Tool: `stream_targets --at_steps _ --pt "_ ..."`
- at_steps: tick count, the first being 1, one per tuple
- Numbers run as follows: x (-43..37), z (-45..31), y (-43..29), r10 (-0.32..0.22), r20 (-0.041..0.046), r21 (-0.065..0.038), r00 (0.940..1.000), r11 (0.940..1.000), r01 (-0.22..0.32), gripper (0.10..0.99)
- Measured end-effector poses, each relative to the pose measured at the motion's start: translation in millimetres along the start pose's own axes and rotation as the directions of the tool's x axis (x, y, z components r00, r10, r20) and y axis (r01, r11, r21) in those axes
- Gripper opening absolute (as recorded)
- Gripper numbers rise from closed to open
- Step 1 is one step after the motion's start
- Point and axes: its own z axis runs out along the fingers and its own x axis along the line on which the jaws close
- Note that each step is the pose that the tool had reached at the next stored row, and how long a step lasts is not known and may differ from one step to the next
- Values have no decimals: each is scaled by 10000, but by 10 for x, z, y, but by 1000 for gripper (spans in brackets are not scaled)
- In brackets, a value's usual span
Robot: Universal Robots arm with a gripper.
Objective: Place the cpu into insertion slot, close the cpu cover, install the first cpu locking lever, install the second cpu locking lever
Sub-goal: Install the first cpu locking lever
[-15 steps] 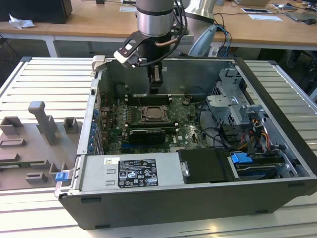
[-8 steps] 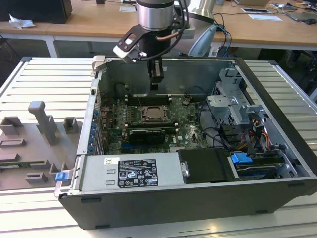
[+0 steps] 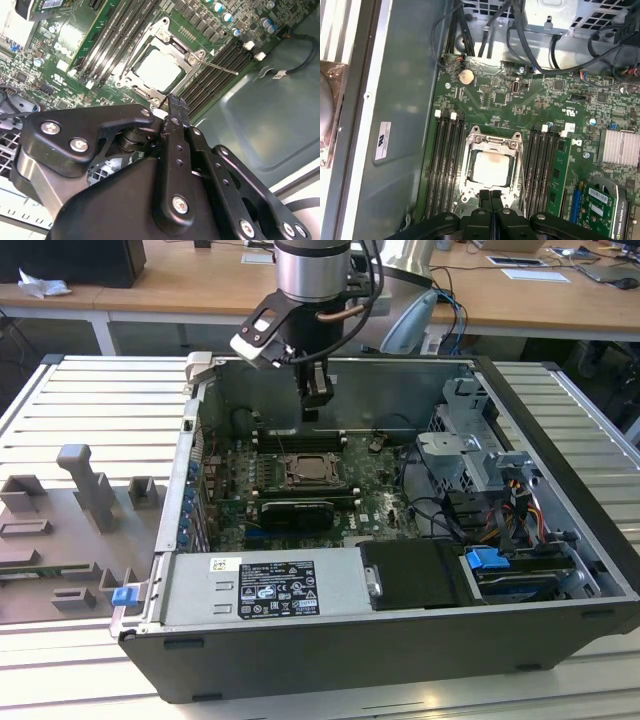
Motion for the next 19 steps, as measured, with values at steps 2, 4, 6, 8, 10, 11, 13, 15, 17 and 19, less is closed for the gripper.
stream_targets --at_steps 2,4,6,8,10,11,13,15,17,19 --pt "0 0 -2 -97 -5 3 10000 10000 97 106" --pt "1 0 -5 -206 -11 7 9998 9998 206 106" --pt "2 0 -11 -471 -24 16 9989 9989 471 106" --pt "2 0 -16 -713 -36 26 9975 9975 713 106" --pt "3 0 -19 -945 -49 34 9955 9955 945 106" --pt "3 0 -22 -1117 -58 39 9937 9937 1117 106" --pt "4 0 -27 -1331 -69 45 9911 9911 1331 106" --pt "5 0 -31 -1569 -81 54 9876 9876 1570 106" --pt "5 0 -32 -1733 -89 59 9848 9848 1734 106" --pt "5 0 -33 -1910 -97 65 9815 9815 1911 106"
